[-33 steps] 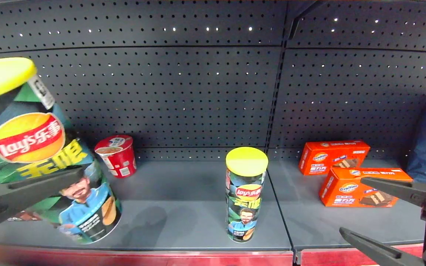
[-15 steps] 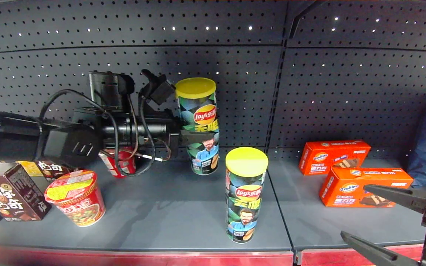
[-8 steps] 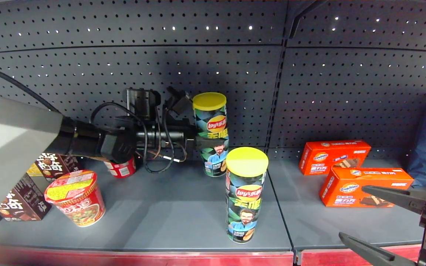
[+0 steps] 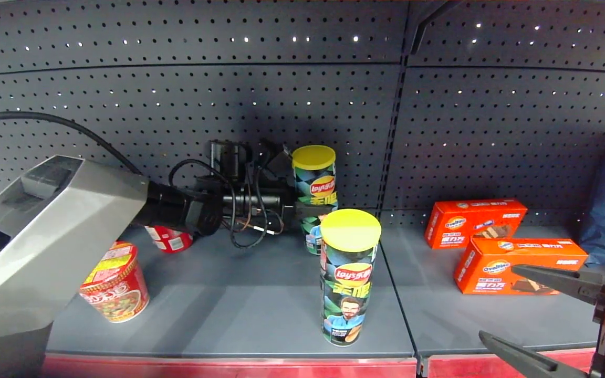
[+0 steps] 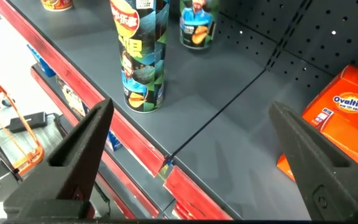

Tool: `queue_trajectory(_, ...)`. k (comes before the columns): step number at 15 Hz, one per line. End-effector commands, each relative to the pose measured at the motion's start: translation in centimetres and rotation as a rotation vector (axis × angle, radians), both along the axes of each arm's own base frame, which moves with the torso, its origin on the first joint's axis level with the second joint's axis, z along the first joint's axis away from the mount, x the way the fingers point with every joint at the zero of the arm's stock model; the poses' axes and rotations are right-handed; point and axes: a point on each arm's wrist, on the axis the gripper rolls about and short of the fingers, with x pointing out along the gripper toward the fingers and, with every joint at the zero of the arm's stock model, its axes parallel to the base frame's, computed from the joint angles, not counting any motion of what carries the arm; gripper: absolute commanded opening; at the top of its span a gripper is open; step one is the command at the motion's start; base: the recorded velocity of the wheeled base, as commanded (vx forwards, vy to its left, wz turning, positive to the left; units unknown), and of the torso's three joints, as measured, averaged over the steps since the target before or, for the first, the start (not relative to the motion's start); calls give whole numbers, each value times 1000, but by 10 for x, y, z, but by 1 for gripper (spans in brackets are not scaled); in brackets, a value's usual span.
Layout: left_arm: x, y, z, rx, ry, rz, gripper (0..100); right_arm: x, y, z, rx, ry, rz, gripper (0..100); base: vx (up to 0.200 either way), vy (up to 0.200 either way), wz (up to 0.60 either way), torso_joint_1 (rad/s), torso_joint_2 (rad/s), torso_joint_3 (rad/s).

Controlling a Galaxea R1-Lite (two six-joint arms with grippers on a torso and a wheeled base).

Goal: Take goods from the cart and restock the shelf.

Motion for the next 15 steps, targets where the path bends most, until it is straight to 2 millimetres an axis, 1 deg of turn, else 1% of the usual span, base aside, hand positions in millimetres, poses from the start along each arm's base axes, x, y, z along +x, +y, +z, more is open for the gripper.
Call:
queue_trajectory(1, 3, -4, -10, 6, 17, -5, 0, 0, 0, -1, -4, 5, 0, 100, 0, 0, 0, 0, 0, 0)
queue_trajectory(4, 6, -5, -17, 10, 30, -5, 0, -1, 0, -3, -6, 8, 0, 100, 0, 0, 0, 0, 0, 0)
queue_trajectory(8, 7, -10, -14, 6, 18, -11, 0, 0, 0, -3, -6, 10, 5, 100, 0, 0, 0, 0, 0, 0)
queue_trajectory(12, 8, -11, -17, 8, 21, -10, 0, -1, 0, -3, -5, 9, 5, 100, 0, 0, 0, 0, 0, 0)
queue_trajectory(13, 8, -12, -17, 8, 21, -11, 100, -1, 0, -2, -4, 8, 5, 100, 0, 0, 0, 0, 0, 0)
queue_trajectory(15, 6, -16, -16, 7, 20, -22, 100, 0, 0, -3, -5, 9, 5, 100, 0, 0, 0, 0, 0, 0)
